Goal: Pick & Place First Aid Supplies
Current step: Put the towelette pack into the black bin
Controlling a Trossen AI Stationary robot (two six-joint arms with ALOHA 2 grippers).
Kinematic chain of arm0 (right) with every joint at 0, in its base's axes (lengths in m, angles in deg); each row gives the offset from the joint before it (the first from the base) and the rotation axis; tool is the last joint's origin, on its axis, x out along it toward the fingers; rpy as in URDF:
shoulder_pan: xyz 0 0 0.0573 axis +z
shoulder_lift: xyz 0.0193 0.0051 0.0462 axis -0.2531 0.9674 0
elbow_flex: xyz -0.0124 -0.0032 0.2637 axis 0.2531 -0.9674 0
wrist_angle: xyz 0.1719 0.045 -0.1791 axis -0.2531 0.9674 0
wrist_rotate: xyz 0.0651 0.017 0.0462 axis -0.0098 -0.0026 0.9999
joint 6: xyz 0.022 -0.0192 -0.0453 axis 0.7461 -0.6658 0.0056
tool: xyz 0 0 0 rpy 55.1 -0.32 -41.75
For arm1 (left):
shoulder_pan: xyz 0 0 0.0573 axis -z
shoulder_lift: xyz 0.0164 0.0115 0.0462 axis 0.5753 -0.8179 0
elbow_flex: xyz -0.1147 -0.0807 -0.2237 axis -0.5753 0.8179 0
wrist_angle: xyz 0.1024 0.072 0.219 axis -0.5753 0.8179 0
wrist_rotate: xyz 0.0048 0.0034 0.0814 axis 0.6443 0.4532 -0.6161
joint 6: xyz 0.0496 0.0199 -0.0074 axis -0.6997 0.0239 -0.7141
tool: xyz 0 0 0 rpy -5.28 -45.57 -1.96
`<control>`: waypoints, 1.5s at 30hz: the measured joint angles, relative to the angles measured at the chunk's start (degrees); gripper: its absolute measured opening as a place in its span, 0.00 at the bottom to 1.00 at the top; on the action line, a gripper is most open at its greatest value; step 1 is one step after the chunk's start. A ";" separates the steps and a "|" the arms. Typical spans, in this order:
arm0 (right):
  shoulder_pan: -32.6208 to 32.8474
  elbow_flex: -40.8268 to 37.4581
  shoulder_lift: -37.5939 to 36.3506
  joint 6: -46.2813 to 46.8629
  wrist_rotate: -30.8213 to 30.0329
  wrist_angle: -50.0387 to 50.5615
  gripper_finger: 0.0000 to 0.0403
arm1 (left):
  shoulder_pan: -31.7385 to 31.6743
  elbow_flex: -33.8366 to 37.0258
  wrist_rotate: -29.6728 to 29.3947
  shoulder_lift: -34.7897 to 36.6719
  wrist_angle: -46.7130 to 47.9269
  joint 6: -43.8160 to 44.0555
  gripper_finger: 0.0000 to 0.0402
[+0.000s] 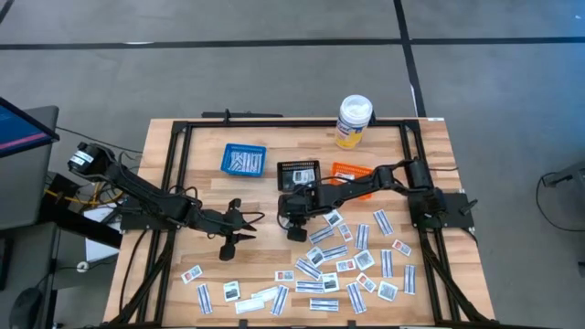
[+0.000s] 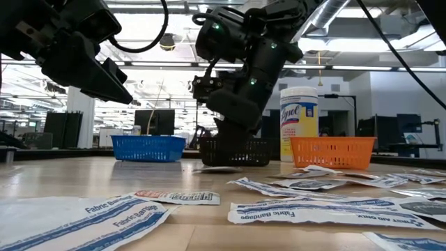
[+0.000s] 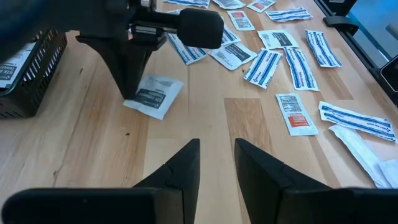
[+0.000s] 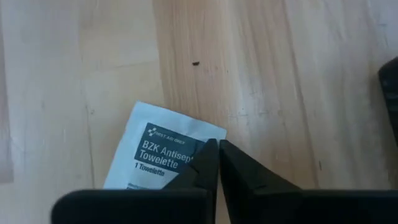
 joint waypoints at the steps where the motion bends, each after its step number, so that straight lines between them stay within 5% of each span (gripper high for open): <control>1: 0.15 0.48 0.04 0.00 0.12 1.00 0.03 | 0.00 0.00 0.00 0.00 0.01 -0.02 0.25; 18: 5.18 6.59 0.24 0.54 0.33 12.94 0.03 | -0.02 0.00 0.00 0.00 0.00 -0.02 0.25; 45: 3.41 6.20 1.53 4.02 -1.70 13.10 0.31 | -0.02 0.00 0.00 0.00 0.00 -0.02 0.25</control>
